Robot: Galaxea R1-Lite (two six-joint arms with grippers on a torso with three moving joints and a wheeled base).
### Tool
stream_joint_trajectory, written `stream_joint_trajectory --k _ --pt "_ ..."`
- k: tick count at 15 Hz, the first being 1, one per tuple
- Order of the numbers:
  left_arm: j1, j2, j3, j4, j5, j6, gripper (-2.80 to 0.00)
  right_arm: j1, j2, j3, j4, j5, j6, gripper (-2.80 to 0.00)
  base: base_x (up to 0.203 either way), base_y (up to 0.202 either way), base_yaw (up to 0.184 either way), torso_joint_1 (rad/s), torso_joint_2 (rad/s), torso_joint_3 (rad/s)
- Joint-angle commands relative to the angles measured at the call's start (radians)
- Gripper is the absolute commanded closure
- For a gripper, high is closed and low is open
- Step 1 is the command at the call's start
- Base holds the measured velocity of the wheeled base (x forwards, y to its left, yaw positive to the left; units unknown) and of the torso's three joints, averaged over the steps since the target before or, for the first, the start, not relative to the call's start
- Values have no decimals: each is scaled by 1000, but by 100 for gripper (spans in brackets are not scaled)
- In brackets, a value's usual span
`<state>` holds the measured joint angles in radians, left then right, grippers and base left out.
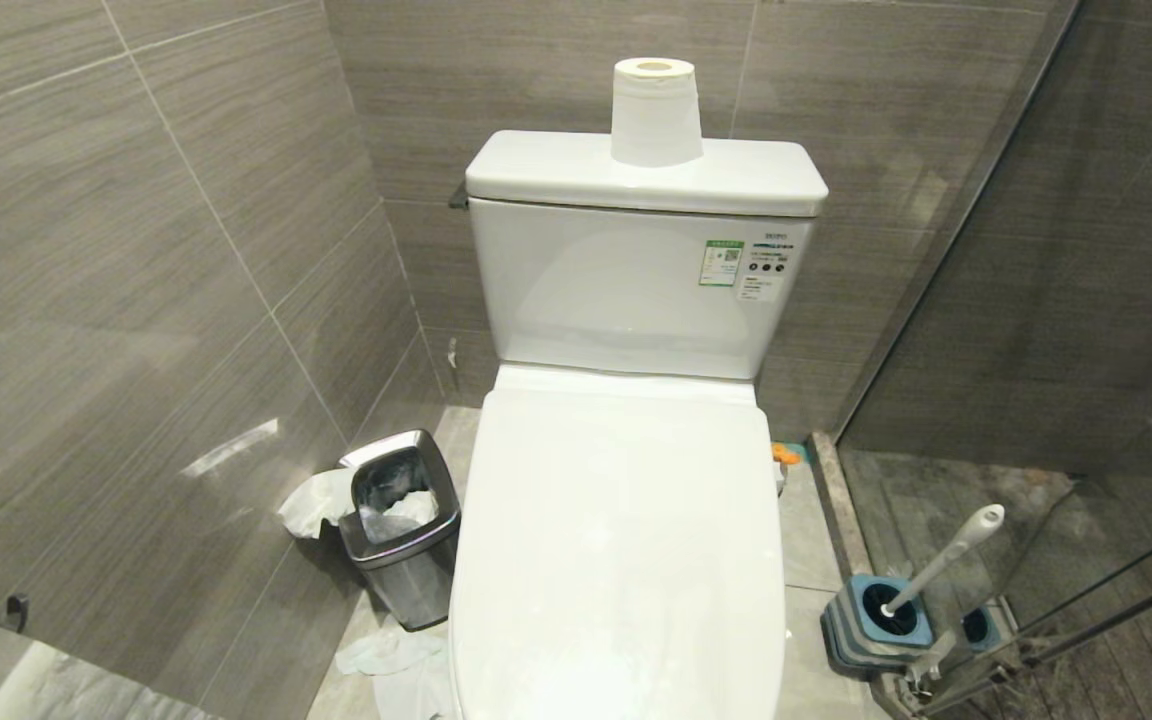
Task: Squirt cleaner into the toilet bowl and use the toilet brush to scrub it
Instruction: Use the left hand to lift the toilet lid slightly
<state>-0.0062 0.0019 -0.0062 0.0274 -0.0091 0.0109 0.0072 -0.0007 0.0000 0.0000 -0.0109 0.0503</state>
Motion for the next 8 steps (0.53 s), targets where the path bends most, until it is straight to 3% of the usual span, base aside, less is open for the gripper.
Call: stream_joint_trajectory --k 1,8 --pt "0 0 0 0 0 0 0 0 1 0 0 0 0 0 0 0 0 0 0 0" --pt "0 0 -1 0 1 3 0 0 1 0 0 0 0 0 0 0 0 0 0 0"
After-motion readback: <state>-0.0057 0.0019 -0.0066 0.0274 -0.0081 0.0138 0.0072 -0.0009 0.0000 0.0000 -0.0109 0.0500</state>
